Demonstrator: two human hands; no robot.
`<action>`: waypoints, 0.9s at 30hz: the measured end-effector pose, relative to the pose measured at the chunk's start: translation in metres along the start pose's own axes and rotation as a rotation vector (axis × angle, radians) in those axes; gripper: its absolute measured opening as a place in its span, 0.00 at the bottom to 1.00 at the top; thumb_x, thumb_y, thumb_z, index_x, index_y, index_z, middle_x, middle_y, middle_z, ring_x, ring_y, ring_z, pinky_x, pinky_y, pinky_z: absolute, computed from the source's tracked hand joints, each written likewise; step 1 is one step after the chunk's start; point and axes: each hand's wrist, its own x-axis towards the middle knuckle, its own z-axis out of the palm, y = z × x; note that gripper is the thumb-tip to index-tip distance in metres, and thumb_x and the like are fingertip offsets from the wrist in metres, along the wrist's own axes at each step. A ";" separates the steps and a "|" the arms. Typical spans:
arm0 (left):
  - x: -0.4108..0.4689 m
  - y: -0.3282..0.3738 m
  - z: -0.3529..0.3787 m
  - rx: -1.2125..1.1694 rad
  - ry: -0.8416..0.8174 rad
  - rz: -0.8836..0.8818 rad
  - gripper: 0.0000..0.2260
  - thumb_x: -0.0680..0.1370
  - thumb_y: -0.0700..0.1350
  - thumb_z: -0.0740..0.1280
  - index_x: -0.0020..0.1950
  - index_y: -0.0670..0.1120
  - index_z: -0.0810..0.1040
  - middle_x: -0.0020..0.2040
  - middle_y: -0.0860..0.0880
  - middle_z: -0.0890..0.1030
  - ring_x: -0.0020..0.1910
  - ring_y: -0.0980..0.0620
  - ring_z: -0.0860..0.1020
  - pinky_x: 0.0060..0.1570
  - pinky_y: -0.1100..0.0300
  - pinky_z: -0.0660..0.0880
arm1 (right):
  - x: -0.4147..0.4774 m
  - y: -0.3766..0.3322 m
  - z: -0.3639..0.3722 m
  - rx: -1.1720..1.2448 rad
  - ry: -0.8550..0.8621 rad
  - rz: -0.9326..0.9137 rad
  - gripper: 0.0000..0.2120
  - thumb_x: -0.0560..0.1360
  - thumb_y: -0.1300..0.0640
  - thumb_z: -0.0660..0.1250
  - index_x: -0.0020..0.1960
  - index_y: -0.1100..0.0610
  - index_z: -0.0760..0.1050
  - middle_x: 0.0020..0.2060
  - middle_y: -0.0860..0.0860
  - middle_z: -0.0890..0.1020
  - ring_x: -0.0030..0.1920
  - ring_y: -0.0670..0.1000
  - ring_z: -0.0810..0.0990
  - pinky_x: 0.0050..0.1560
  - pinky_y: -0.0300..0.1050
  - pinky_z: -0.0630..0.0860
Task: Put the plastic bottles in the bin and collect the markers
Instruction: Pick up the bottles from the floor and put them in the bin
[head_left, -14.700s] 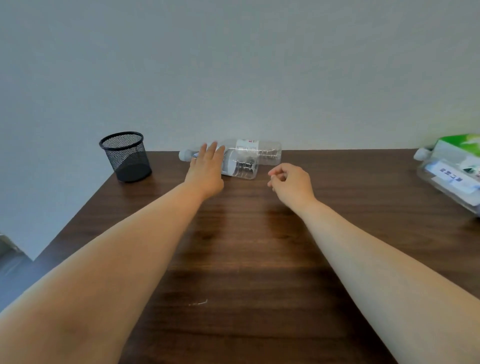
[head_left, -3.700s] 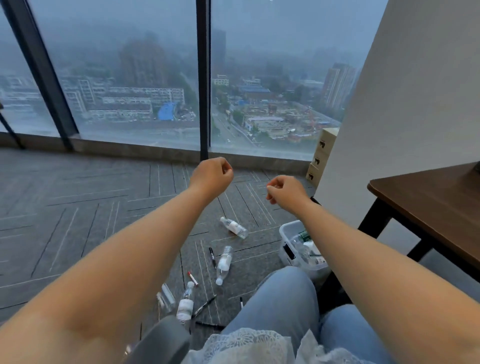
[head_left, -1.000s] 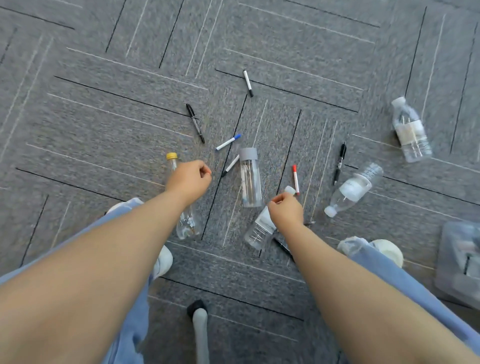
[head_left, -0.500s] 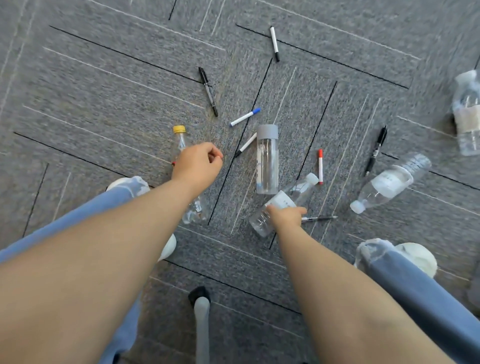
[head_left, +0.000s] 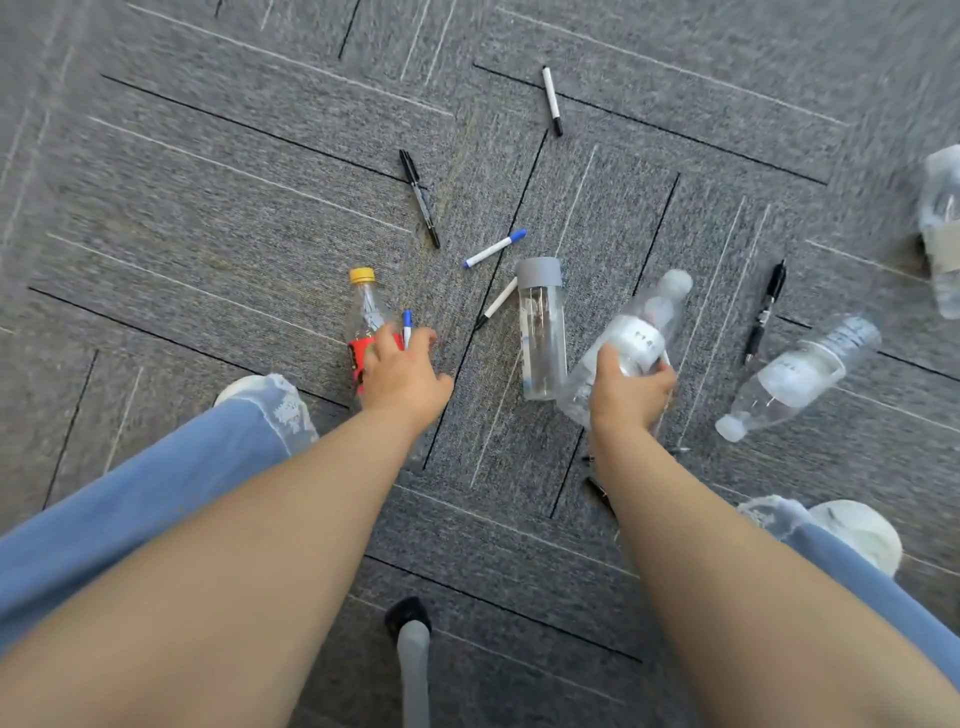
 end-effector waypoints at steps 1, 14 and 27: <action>0.002 -0.002 0.004 0.008 -0.002 -0.025 0.26 0.75 0.48 0.65 0.71 0.56 0.61 0.76 0.42 0.48 0.74 0.37 0.49 0.72 0.43 0.55 | -0.001 -0.006 0.004 0.023 -0.040 -0.038 0.31 0.71 0.54 0.69 0.70 0.56 0.60 0.60 0.56 0.73 0.48 0.51 0.77 0.48 0.43 0.71; 0.031 -0.038 0.033 -0.340 -0.218 -0.291 0.18 0.77 0.46 0.66 0.67 0.49 0.73 0.74 0.41 0.31 0.75 0.39 0.48 0.72 0.63 0.48 | -0.012 -0.009 0.032 -0.016 -0.361 -0.077 0.28 0.73 0.56 0.67 0.70 0.53 0.59 0.42 0.47 0.73 0.38 0.45 0.76 0.37 0.41 0.73; -0.023 0.014 -0.002 -0.150 0.191 0.015 0.22 0.75 0.46 0.67 0.67 0.58 0.67 0.76 0.43 0.35 0.72 0.34 0.55 0.70 0.45 0.62 | -0.030 -0.067 -0.039 -0.062 -0.359 -0.260 0.25 0.73 0.54 0.67 0.67 0.54 0.61 0.40 0.43 0.73 0.37 0.43 0.74 0.38 0.39 0.73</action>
